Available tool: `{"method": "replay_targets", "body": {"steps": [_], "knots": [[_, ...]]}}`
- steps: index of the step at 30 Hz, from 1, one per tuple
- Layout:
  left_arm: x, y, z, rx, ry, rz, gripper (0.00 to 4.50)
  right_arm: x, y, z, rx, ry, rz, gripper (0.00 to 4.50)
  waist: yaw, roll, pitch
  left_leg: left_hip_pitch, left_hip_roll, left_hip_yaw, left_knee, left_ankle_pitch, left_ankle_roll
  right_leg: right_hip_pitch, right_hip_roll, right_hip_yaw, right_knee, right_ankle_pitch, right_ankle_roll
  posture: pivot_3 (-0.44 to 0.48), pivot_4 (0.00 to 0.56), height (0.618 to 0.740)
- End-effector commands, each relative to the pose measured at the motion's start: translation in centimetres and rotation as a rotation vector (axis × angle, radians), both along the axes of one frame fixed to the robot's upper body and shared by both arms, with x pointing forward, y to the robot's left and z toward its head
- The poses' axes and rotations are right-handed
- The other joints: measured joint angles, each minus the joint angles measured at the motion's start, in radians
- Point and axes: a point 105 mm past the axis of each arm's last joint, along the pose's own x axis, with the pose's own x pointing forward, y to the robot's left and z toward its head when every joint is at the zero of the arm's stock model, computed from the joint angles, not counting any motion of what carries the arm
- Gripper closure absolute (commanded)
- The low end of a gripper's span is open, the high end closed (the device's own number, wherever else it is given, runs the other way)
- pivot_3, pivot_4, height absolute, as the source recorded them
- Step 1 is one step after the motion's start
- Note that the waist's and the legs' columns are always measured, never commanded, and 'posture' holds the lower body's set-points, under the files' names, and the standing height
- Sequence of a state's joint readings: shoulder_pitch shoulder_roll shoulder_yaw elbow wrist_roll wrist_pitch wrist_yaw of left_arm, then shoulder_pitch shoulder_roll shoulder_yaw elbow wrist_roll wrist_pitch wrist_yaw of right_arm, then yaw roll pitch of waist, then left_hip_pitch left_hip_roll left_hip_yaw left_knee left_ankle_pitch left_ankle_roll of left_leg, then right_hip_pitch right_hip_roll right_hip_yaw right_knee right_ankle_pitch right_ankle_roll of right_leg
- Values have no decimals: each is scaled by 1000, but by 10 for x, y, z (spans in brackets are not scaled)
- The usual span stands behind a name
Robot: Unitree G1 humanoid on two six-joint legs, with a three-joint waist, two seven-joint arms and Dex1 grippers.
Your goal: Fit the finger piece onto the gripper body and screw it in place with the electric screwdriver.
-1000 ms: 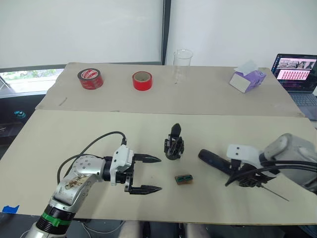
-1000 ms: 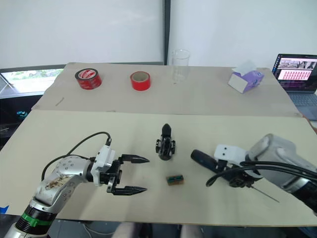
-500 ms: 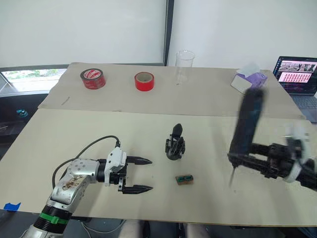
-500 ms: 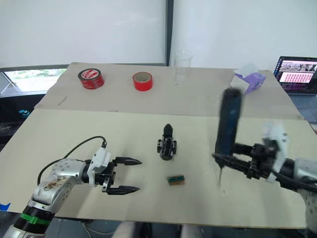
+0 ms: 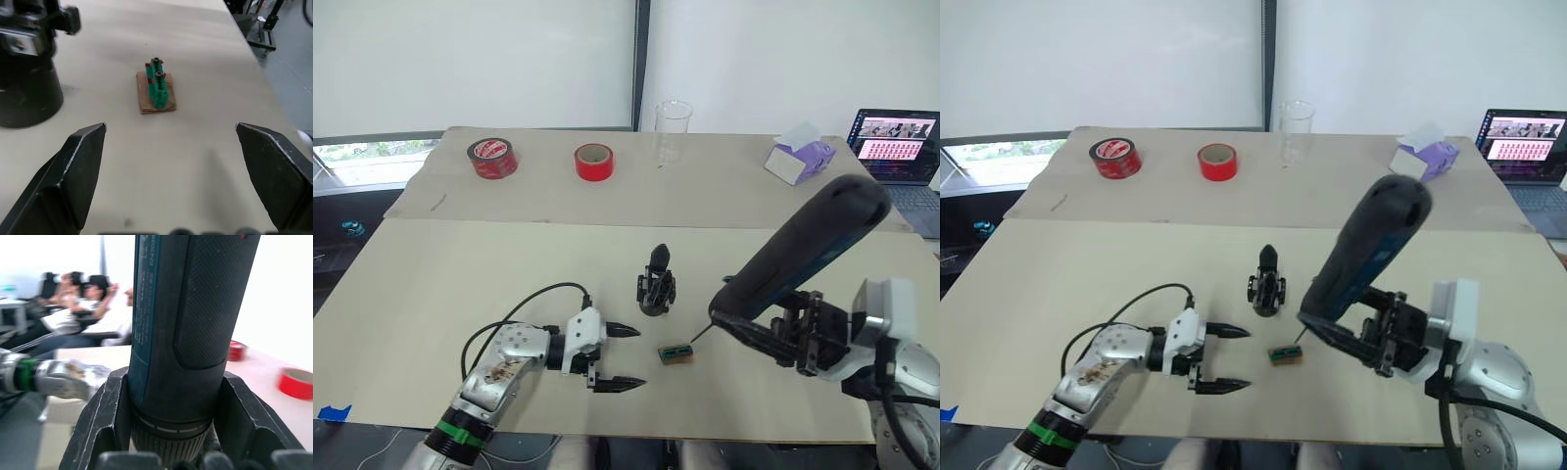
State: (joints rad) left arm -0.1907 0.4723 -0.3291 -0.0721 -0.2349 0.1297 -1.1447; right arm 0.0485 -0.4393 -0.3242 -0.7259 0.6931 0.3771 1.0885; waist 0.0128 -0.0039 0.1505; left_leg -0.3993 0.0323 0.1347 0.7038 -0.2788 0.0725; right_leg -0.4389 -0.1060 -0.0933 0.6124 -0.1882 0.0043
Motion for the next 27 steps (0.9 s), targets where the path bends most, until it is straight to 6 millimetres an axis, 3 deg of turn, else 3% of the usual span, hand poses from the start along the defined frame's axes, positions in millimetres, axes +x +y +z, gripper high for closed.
{"method": "replay_targets", "body": {"steps": [1,10,27], "knots": [[1,-10,0,-5,-29,4,0,-2,8,8,-25,-75,39,2566,0,0,0,0,0,0,0,0,0,0,0,0,0,0,0,0,150,740],[-2,-22,-8,-3,-25,-15,0,12,7,6,-108,-72,54,2566,9,0,0,0,0,0,0,-1,2,0,-1,-1,0,2,-3,0,150,740],[-3,-27,-9,-16,-29,-13,0,8,-3,-12,-150,-24,76,2566,15,0,0,0,0,0,1,-1,3,1,-2,-1,-1,1,-1,0,150,740]]}}
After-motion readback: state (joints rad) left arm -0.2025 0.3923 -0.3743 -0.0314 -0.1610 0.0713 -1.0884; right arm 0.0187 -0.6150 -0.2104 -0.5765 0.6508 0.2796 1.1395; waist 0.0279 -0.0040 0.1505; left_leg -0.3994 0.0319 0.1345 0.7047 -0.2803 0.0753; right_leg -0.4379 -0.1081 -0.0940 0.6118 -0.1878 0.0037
